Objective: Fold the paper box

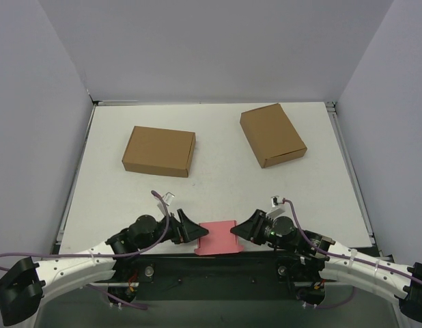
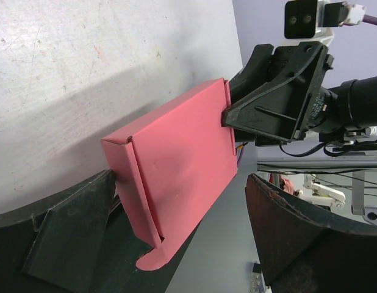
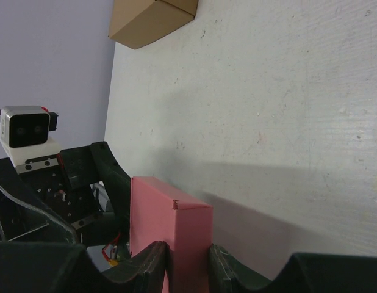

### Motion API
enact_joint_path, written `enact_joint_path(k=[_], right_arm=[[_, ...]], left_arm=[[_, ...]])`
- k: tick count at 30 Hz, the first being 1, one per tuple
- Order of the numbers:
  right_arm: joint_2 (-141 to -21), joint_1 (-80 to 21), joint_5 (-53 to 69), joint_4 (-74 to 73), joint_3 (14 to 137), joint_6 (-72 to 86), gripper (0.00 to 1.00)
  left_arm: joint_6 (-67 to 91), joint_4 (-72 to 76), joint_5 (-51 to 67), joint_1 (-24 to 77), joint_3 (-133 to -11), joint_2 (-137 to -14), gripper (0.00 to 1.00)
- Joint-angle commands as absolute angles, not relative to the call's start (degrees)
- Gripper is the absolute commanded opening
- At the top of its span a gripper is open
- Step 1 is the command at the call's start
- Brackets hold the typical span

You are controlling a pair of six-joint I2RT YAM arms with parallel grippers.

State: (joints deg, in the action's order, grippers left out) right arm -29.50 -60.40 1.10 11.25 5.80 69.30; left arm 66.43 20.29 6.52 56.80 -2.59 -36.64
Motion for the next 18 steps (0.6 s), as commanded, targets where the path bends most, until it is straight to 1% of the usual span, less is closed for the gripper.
enact_joint_path(k=[1, 9, 12, 16, 18], right_arm=[[-29.01, -60.21, 1.93, 13.27, 9.49, 68.73, 0.02], [-27.42, -60.29, 1.67, 11.43, 11.16, 68.12, 0.01], [-27.42, -60.29, 1.50, 11.60, 10.99, 68.03, 0.02], [-27.95, -60.29, 1.14, 12.74, 11.16, 67.68, 0.02], [-28.91, -60.29, 1.14, 12.83, 11.60, 67.33, 0.02]], left_arm=[[67.24, 27.42, 8.70, 56.51, -0.88, -39.81, 0.97], [68.47, 31.37, 9.14, 56.60, -0.53, -41.84, 0.97], [68.82, 32.34, 9.67, 56.86, -1.14, -41.92, 0.94], [70.66, 36.64, 11.07, 58.00, -1.23, -43.15, 0.87], [71.10, 38.75, 11.42, 58.88, -1.32, -44.21, 0.79]])
